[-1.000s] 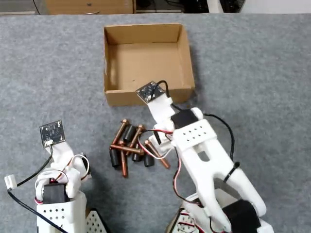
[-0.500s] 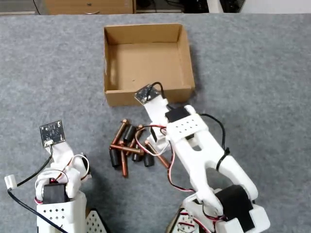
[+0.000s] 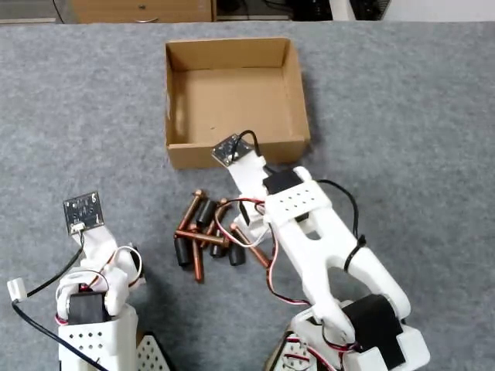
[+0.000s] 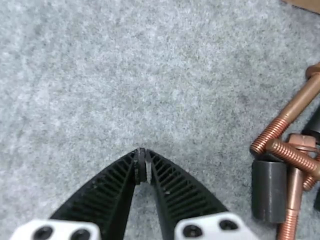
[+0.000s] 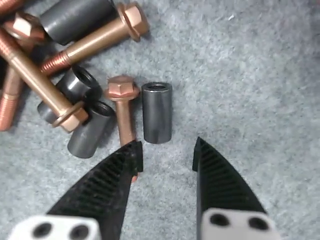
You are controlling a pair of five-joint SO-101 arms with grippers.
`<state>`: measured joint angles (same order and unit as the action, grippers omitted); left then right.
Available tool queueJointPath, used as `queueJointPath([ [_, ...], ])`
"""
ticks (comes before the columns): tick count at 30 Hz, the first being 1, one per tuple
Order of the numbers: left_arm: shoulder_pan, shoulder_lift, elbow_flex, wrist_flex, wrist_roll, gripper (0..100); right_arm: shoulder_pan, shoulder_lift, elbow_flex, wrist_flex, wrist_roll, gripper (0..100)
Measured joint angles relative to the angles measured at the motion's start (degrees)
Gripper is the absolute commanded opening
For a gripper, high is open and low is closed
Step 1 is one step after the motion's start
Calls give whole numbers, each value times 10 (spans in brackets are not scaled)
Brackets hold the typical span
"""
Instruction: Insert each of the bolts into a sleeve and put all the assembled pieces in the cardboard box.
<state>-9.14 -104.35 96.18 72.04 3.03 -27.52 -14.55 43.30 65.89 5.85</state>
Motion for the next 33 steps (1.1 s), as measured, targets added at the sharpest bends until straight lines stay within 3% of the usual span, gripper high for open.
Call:
queueJointPath([
  [25, 0, 0, 0, 0, 0, 19, 0, 202, -82, -48, -1, 158],
  [27, 0, 0, 0, 0, 0, 19, 0, 207, -84, -48, -1, 132],
  [30, 0, 0, 0, 0, 0, 19, 2, 213, -88, -48, 0, 12],
  [33, 0, 0, 0, 0, 0, 19, 4, 218, -94, -48, 0, 11],
])
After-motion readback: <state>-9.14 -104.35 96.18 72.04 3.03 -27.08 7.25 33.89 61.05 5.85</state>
